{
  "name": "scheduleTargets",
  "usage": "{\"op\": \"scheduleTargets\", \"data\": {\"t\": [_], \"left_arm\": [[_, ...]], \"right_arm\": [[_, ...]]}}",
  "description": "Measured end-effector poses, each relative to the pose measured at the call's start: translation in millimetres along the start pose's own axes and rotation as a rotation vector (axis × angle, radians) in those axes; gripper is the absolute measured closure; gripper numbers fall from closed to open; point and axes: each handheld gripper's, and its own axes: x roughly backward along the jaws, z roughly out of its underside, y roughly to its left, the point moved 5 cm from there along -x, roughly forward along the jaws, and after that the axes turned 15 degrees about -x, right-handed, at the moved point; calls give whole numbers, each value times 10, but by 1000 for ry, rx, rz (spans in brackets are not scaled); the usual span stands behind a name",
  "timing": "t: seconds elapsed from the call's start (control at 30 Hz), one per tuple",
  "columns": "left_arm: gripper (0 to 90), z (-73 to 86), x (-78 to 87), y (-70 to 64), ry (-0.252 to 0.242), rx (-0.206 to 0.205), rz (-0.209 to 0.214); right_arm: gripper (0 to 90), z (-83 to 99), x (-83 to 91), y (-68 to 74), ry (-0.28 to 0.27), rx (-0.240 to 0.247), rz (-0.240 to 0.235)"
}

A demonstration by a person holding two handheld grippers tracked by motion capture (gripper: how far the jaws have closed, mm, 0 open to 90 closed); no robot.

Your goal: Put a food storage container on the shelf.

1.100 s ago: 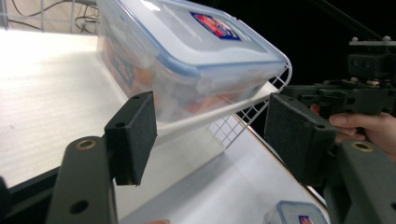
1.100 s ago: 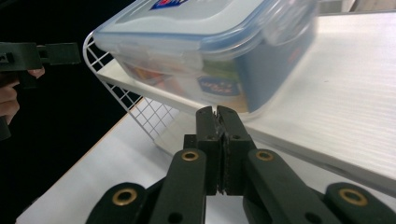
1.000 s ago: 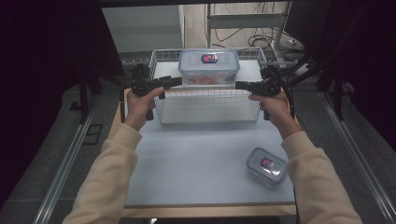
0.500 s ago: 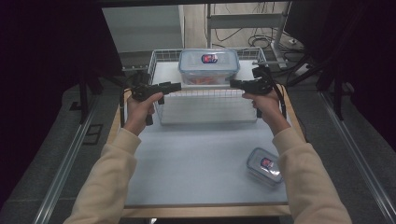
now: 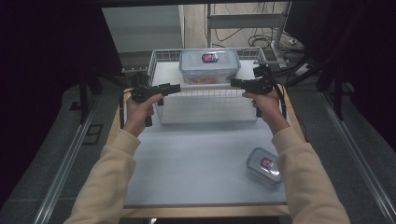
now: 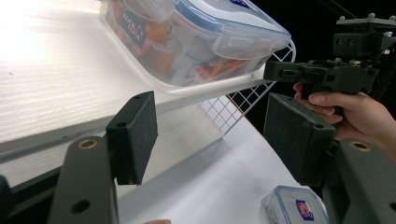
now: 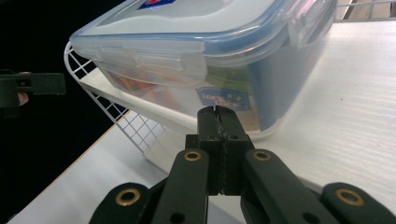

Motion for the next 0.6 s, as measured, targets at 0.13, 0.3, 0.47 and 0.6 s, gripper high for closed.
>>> {"op": "scheduleTargets", "data": {"t": [0.13,0.3,0.47,0.6], "left_arm": [[345,16,3,-14,0,-2,1],[347,56,37,-75,-8,-8,11],[347,111,69,-130,-7,-20,12],[347,194,114,-195,-8,-31,16]], "right_arm": [[892,8,30,22,0,7,-6],[891,51,144,72,-1,22,-29],[892,127,237,82,1,29,-43],[891,231,345,62,11,29,-57]]}}
